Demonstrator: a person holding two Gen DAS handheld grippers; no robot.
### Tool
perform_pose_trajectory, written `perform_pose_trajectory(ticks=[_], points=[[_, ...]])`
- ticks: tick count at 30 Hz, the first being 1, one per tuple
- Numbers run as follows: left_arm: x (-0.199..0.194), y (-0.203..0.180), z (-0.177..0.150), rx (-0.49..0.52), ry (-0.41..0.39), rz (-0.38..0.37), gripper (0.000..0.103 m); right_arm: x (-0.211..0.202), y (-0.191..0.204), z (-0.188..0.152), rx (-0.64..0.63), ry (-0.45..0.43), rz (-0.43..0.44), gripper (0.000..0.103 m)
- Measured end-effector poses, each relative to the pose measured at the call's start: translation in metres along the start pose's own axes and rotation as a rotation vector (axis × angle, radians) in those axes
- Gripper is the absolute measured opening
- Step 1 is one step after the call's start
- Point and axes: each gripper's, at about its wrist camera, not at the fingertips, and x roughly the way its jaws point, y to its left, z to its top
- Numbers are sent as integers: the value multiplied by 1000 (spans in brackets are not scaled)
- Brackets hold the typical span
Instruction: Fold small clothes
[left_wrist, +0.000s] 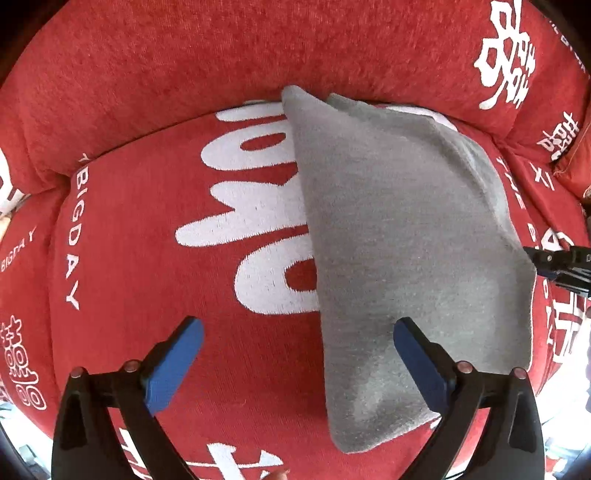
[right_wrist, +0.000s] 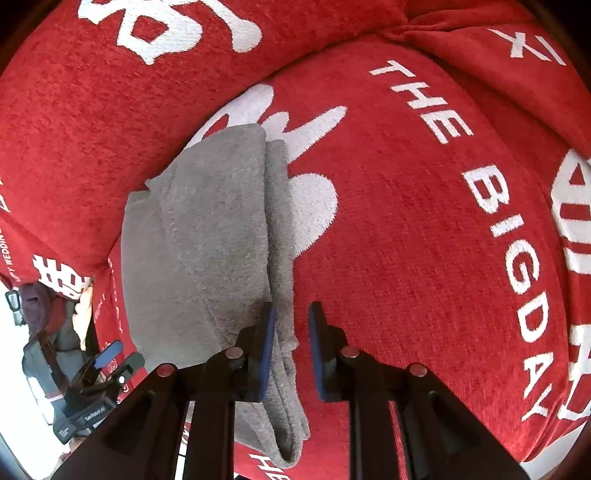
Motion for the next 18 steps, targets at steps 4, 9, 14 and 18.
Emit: perform_pose_trajectory(ticks=[4, 9, 14, 18], points=[[2, 0, 0, 7, 10, 5, 103, -1, 0, 1, -4, -3, 0, 41], [8, 2, 1, -6, 42, -14, 103, -3, -3, 3, -3, -8, 42, 55], [11, 0, 0, 17, 57, -10, 103, -4, -9, 2, 17, -6, 106, 55], [13, -1, -1, 16, 73, -23, 103, -7, -14, 1, 27, -9, 115, 57]])
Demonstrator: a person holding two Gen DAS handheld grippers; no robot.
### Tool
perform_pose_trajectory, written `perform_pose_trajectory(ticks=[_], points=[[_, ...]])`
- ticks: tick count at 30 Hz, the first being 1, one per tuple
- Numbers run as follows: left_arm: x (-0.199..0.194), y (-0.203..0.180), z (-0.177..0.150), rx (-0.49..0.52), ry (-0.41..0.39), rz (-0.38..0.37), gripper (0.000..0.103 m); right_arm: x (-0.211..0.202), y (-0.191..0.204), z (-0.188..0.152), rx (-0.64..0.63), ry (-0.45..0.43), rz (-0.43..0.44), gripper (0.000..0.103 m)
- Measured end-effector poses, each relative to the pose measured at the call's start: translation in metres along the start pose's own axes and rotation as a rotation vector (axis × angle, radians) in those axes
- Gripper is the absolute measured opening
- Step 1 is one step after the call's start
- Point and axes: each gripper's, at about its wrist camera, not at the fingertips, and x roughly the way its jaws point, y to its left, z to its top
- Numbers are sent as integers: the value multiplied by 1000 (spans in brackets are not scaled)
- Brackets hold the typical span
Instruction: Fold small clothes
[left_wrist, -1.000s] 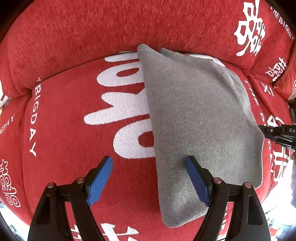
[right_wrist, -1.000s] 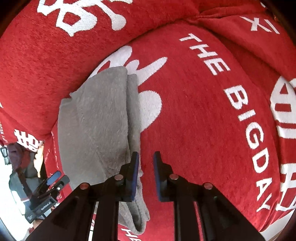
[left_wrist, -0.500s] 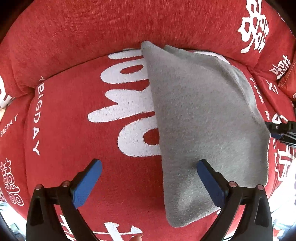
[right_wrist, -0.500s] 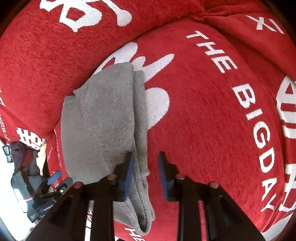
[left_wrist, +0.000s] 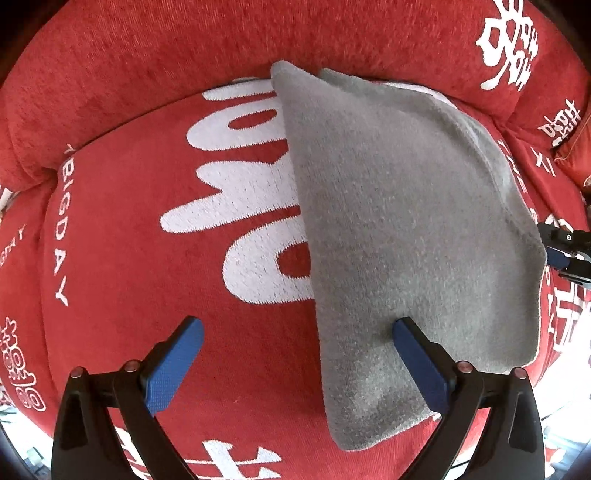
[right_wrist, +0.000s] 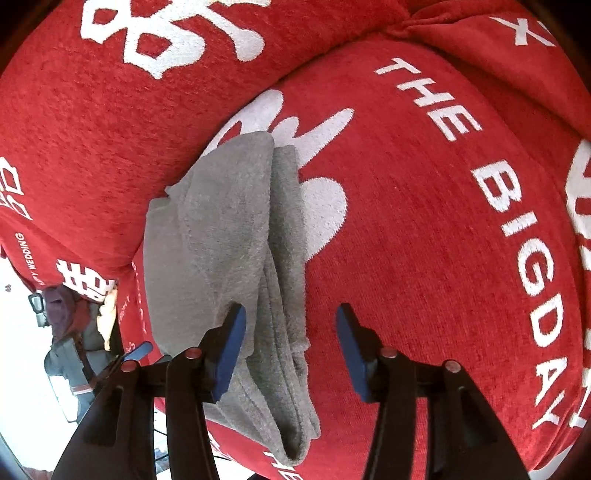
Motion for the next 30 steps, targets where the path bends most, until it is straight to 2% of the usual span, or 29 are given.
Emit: perform_pose_trajectory(ticks=[6, 12, 17, 20, 23, 25, 30], points=[[2, 1, 0, -8, 13, -22, 103, -6, -11, 1, 36, -15, 11, 60], [2, 5, 6, -4, 8, -51, 103, -9, -13, 3, 55, -35, 70, 60], [-3, 25, 16, -93, -13, -168, 103, -4, -2, 10, 1, -11, 98, 61], [-3, 28, 22, -109, -19, -199, 103, -1, 1, 17, -13, -2, 96, 61], [-3, 19, 25, -78, -22, -198, 103, 0, 3, 24, -12, -18, 79, 61], [-2, 11, 26, -59, -23, -197, 103, -1, 7, 30, -24, -30, 103, 61], [4, -3, 29, -45, -25, -190, 103, 19, 13, 47, -7, 31, 108, 60]])
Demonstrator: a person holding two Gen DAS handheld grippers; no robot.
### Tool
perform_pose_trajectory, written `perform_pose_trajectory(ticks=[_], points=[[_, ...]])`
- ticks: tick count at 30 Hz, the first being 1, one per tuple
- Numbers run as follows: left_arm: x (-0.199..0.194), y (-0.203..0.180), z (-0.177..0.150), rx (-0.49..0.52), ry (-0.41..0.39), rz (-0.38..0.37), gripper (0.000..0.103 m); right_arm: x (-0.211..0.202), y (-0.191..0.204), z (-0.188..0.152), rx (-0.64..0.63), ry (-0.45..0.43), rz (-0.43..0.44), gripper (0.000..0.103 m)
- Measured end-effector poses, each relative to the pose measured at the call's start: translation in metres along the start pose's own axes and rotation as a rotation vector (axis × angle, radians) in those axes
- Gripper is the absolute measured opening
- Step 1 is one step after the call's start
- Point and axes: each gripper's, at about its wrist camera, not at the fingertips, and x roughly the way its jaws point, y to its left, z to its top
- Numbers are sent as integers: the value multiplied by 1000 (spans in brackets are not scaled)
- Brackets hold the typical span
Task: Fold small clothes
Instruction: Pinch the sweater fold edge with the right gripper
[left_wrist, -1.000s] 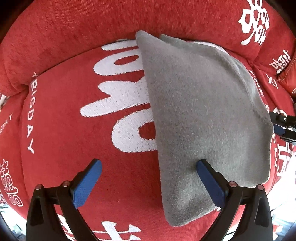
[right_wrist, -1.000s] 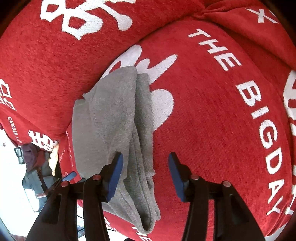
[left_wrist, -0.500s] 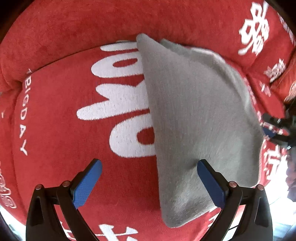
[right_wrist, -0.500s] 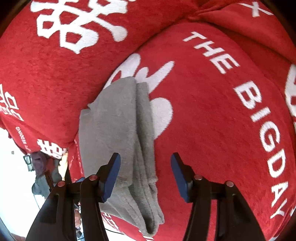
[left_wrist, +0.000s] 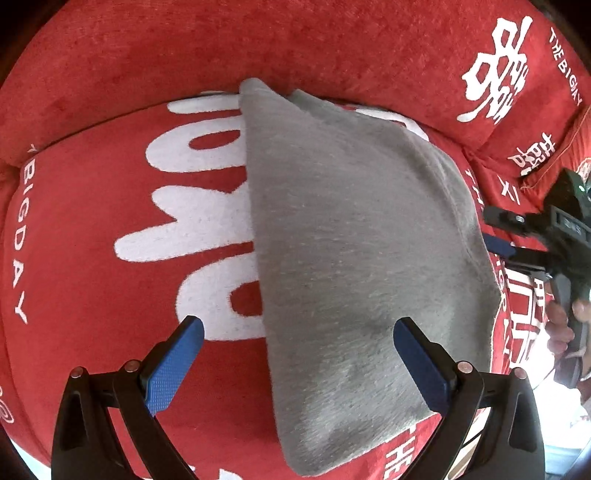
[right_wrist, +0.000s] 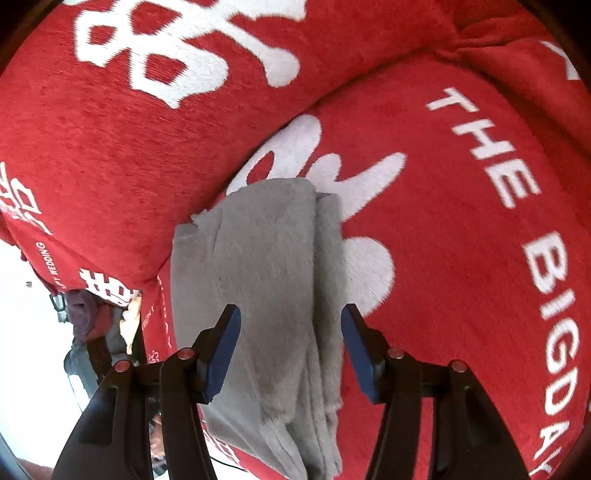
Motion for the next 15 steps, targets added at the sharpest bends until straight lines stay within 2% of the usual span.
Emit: perform_pose_trajectory(ticks=[2, 3, 6, 9, 11, 12, 15], points=[[0, -1, 1, -10, -2, 4, 103, 11, -2, 4, 36, 35, 20, 21], [-1, -1, 2, -14, -8, 3, 103, 11, 0, 5, 37, 31, 31, 8], [-3, 2, 3, -16, -22, 3, 103, 2, 13, 1, -58, 2, -25, 8], [4, 3, 4, -17, -3, 10, 103, 11, 1, -1, -63, 39, -97, 8], [4, 3, 4, -23, 1, 3, 103, 13, -7, -1, -30, 49, -60, 8], [3, 2, 4, -20, -2, -1, 103, 9, -11, -1, -5, 43, -10, 9], [-1, 4, 2, -2, -9, -35, 103, -3, -16, -4, 15, 9, 59, 16]])
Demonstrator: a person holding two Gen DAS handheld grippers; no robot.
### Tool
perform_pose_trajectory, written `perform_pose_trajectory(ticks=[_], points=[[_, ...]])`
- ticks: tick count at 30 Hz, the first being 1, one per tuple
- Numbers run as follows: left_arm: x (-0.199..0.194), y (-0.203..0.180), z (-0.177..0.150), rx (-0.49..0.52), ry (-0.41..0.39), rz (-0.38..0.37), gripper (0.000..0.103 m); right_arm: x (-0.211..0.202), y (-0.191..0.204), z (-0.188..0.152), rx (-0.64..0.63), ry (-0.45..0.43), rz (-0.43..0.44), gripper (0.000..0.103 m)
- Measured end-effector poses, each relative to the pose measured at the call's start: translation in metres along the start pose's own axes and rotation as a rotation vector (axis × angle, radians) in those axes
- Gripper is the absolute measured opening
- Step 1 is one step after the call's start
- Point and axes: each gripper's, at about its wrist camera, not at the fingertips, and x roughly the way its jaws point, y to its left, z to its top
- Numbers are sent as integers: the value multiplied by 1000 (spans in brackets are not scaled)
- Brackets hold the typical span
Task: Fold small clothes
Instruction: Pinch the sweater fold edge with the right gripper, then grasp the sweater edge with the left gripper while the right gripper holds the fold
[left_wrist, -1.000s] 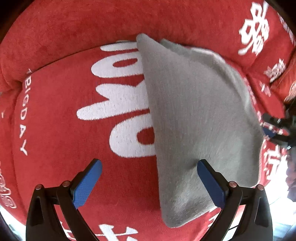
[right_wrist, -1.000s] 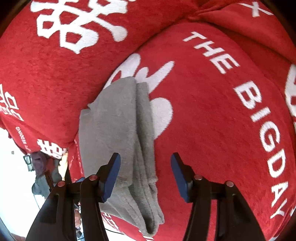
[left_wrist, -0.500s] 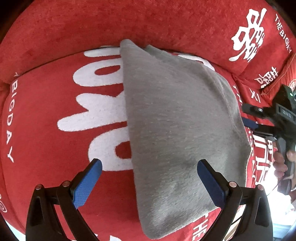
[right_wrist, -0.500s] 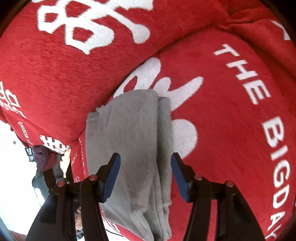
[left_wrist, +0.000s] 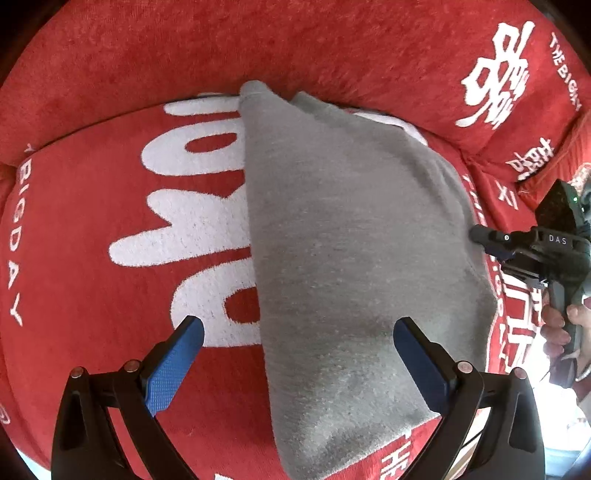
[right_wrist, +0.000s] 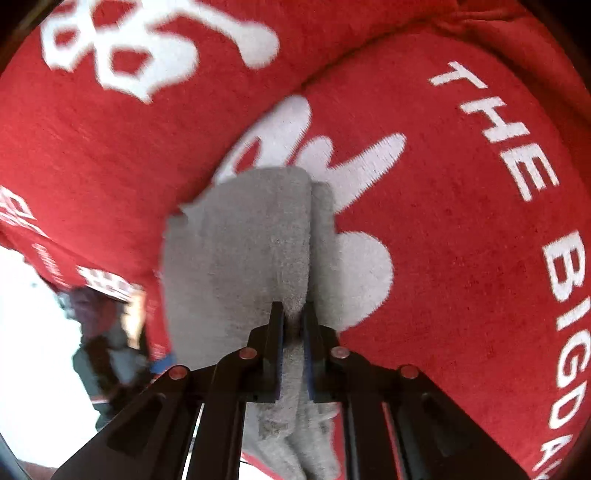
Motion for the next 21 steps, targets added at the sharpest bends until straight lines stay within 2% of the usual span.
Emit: perform_pose_trajectory(ticks=[2, 3, 4, 7, 9, 14, 18, 21], points=[[-1, 3, 0, 2, 6, -56, 103, -8, -5, -3, -4, -6, -1, 39], [-2, 5, 0, 0, 10, -82, 103, -10, -8, -3, -1, -4, 4, 58], [-2, 7, 1, -2, 19, -116, 103, -10, -13, -3, 11, 8, 30, 62], [4, 9, 4, -7, 54, -230, 103, 1, -25, -1, 37, 54, 117, 62], [12, 9, 5, 0, 70, -261, 103, 10, -30, 2, 33, 83, 140, 62], [29, 7, 12, -27, 90, -287, 103, 24, -30, 11, -22, 114, 235, 62], [31, 8, 14, -75, 69, -301, 103, 39, -17, 19, -97, 167, 267, 61], [35, 9, 14, -90, 58, -294, 103, 53, -4, 20, -136, 176, 280, 61]])
